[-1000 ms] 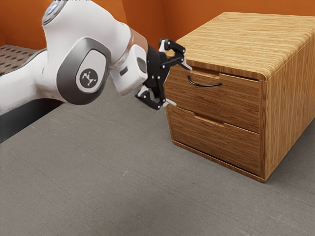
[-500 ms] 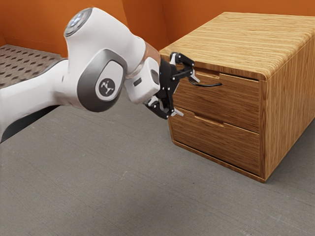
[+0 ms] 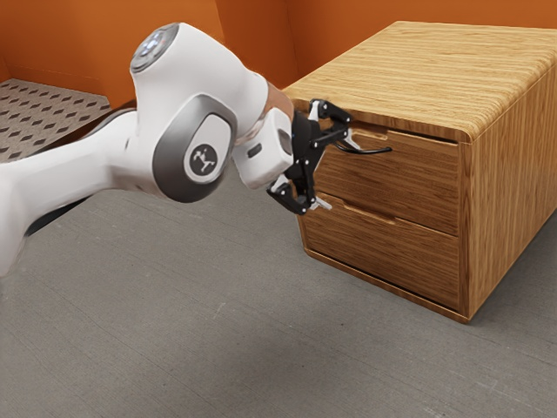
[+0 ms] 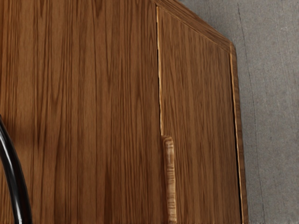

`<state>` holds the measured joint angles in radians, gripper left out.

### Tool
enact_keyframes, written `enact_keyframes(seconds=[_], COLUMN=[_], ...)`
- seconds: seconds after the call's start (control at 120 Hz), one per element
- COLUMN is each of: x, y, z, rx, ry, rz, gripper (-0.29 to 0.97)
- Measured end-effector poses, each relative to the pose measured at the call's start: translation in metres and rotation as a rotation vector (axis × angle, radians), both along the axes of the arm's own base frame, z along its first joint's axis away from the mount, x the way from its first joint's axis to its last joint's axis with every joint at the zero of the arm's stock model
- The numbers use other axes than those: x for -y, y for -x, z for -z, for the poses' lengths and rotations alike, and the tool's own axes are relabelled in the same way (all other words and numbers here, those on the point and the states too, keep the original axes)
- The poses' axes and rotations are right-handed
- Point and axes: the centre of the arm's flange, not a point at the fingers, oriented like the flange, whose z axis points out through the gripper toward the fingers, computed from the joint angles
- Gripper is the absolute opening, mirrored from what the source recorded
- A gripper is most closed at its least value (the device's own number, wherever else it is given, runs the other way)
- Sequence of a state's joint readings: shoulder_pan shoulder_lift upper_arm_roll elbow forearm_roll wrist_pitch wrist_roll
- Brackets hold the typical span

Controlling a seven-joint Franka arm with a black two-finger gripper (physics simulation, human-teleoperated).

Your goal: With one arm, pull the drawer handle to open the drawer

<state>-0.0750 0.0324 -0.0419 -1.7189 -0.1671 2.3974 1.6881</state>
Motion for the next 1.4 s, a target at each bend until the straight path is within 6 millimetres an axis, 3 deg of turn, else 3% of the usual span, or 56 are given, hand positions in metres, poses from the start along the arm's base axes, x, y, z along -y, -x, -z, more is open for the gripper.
enact_keyframes(seconds=[0.2, 0.333, 0.533, 0.617, 0.733, 0.867, 0.95, 1.125, 1.233, 1.4], x=[-0.003, -0.005, -0.003, -0.006, -0.007, -0.009, -0.01, -0.011, -0.012, -0.013], y=[0.016, 0.048, 0.07, 0.09, 0.105, 0.12, 0.123, 0.117, 0.132, 0.145], z=[0.014, 0.0, 0.014, 0.004, 0.001, -0.005, -0.006, 0.011, 0.006, 0.008], rx=[-0.03, -0.013, -0.031, -0.011, 0.006, 0.036, 0.045, 0.027, 0.046, 0.049], ry=[-0.006, -0.006, -0.013, -0.01, -0.01, 0.014, 0.024, 0.031, 0.034, 0.036], rz=[-0.005, -0.006, -0.002, -0.007, -0.01, -0.024, -0.031, -0.041, -0.045, -0.047], gripper=[0.7, 0.6, 0.69, 0.6, 0.69, 0.68, 0.68, 0.69, 0.61, 0.7])
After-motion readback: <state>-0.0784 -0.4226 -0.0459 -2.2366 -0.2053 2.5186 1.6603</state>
